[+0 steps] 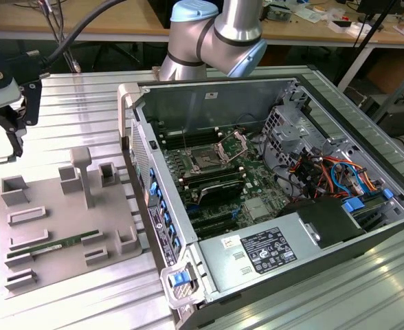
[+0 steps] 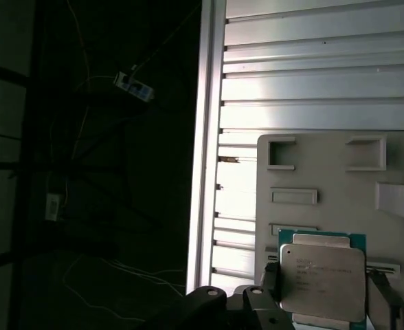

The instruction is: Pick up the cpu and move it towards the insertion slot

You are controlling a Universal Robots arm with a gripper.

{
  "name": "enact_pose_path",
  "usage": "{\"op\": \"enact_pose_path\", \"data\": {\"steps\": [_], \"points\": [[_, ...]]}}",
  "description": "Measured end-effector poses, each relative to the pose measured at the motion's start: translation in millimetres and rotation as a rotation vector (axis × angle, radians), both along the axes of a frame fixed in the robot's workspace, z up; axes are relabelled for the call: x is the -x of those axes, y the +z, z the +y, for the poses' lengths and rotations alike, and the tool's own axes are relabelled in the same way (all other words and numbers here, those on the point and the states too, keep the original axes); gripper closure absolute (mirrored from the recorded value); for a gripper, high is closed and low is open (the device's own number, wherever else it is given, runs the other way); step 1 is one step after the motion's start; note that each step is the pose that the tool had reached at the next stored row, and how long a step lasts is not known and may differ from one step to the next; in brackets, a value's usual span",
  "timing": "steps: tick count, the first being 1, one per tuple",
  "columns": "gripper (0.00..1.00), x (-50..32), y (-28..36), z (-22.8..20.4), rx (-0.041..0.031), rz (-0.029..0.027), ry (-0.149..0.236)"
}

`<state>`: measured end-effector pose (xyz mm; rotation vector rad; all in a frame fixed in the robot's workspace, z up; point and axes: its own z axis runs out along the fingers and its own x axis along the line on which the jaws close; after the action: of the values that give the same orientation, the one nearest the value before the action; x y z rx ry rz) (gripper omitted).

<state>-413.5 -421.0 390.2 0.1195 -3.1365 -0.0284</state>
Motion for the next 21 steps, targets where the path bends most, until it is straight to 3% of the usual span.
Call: {"op": "enact_pose_path", "data": {"steps": [21], "points": [[0.45,-24.7,0.0,0.0,0.0,0.0,0.0]]}}
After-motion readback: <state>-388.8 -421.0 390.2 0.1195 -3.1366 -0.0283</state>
